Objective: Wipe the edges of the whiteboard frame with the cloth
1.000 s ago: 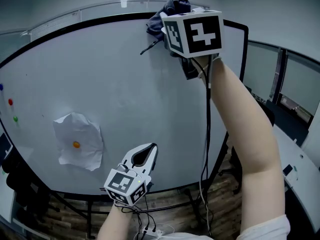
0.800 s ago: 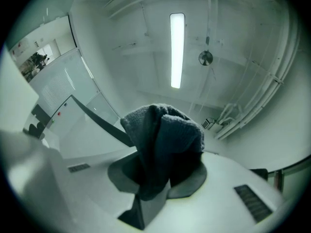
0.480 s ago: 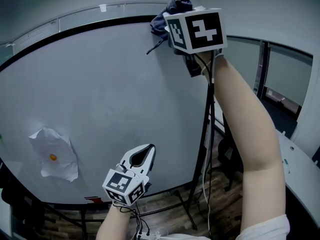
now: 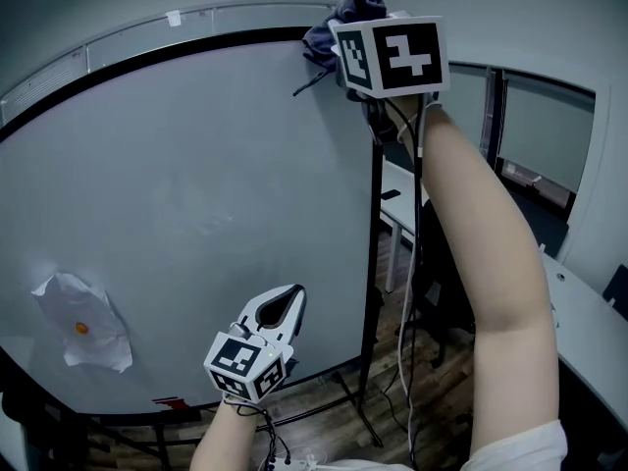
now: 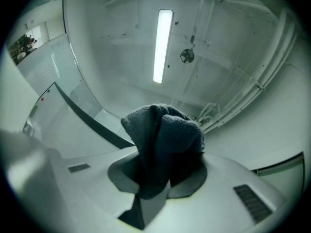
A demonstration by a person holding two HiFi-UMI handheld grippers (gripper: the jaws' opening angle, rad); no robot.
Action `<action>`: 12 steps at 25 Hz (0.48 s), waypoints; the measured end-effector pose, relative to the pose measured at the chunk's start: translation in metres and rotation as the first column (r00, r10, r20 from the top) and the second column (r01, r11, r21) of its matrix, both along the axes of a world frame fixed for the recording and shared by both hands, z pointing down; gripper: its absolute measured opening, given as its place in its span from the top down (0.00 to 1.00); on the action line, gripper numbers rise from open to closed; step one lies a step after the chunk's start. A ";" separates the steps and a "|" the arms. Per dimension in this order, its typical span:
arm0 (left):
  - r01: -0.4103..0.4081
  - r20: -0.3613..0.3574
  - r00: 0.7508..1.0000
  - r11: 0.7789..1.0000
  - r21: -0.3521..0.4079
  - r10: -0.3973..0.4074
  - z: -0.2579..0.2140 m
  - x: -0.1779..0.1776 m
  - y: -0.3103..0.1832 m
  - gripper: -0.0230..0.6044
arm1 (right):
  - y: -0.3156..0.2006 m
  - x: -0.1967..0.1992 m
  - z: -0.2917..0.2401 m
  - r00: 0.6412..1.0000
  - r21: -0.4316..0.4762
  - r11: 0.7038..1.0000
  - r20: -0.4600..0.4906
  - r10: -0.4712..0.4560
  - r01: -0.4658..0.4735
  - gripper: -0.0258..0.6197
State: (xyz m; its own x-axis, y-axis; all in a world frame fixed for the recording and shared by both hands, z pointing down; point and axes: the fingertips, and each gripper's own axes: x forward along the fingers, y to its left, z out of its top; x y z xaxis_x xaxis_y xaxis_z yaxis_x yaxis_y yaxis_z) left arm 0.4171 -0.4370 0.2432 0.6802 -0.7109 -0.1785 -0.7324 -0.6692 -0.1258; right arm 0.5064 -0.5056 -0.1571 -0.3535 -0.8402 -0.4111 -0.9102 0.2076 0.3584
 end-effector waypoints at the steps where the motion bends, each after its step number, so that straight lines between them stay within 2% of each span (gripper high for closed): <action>1: -0.006 0.004 1.000 1.000 -0.006 0.006 0.003 0.004 -0.002 0.93 | -0.002 0.005 0.001 1.000 -0.006 1.000 0.007 0.000 0.000 0.84; 6: -0.030 0.016 0.999 0.999 -0.027 0.031 0.009 0.020 -0.008 0.93 | -0.007 0.024 0.002 1.000 -0.027 0.999 0.009 0.022 -0.022 0.84; 12: -0.053 0.029 0.998 0.998 -0.046 0.055 0.020 0.035 -0.009 0.93 | -0.017 0.047 0.012 0.997 -0.057 0.998 0.077 0.023 -0.019 0.84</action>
